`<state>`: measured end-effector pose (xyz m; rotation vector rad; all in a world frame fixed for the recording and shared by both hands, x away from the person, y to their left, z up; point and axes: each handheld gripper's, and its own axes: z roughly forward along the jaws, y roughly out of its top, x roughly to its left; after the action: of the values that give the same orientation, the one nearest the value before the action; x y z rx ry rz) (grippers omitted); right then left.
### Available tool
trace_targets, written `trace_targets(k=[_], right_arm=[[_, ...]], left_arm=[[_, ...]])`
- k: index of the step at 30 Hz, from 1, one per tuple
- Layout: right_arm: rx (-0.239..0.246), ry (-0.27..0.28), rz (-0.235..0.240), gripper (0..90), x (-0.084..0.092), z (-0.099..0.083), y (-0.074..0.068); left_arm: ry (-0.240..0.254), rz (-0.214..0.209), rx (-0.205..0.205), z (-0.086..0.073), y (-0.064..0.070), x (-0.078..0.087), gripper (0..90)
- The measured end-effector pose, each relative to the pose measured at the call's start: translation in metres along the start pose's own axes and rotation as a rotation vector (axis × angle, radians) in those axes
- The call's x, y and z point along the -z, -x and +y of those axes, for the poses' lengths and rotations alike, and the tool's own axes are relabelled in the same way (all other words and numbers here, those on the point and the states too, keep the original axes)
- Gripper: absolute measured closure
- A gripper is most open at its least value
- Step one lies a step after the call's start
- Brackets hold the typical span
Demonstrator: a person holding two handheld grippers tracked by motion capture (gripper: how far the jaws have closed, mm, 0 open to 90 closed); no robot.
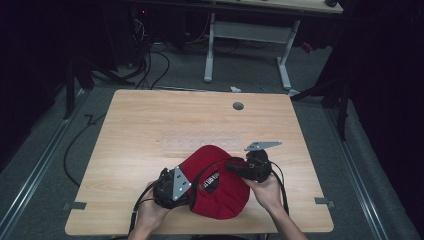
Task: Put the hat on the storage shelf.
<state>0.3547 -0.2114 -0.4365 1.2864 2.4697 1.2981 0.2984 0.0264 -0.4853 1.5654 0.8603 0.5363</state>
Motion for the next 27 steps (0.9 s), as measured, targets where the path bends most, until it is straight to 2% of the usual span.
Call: trace_targets(k=[2,4,6,7,9,10,12,13,16,20,22,27], right_arm=[[-0.01,-0.004,0.027,81.6,-0.001,0.0,0.0],[-0.015,-0.005,0.033,81.5,-0.001,0.0,0.0],[-0.014,-0.004,0.044,81.3,-0.001,-0.001,0.001],[-0.016,-0.003,0.052,80.7,-0.002,-0.001,0.002],[-0.017,0.004,0.063,79.7,-0.003,-0.001,0.004],[-0.018,0.008,0.068,79.3,-0.003,-0.001,0.004],[-0.015,0.014,0.074,78.9,-0.003,-0.001,0.005],[-0.012,0.02,0.079,77.0,-0.004,0.0,0.004],[-0.01,0.018,0.085,76.1,-0.006,0.0,0.005],[-0.019,0.012,0.097,74.1,-0.007,-0.001,0.005],[-0.026,0.018,0.118,69.3,-0.009,0.0,0.007],[-0.048,0.038,0.142,60.6,-0.009,0.001,0.011]], left_arm=[[-0.002,-0.014,0.005,0.001,0.0,0.002,38.2],[-0.008,-0.037,0.015,0.002,0.0,0.004,39.9],[-0.022,-0.06,0.022,0.003,0.0,0.006,45.6],[-0.024,-0.068,0.034,0.004,0.0,0.006,49.7],[-0.05,-0.112,0.077,0.008,-0.002,0.009,54.7],[-0.05,-0.112,0.077,0.008,-0.002,0.009,58.0],[-0.058,-0.145,0.116,0.011,-0.002,0.011,60.8],[-0.072,-0.169,0.133,0.013,-0.001,0.013,67.1],[-0.09,-0.177,0.111,0.014,0.0,0.014,70.1],[-0.101,-0.195,0.104,0.016,0.001,0.018,72.4],[-0.111,-0.209,0.086,0.018,0.001,0.022,74.8],[-0.127,-0.22,0.074,0.017,0.002,0.025,78.2]])
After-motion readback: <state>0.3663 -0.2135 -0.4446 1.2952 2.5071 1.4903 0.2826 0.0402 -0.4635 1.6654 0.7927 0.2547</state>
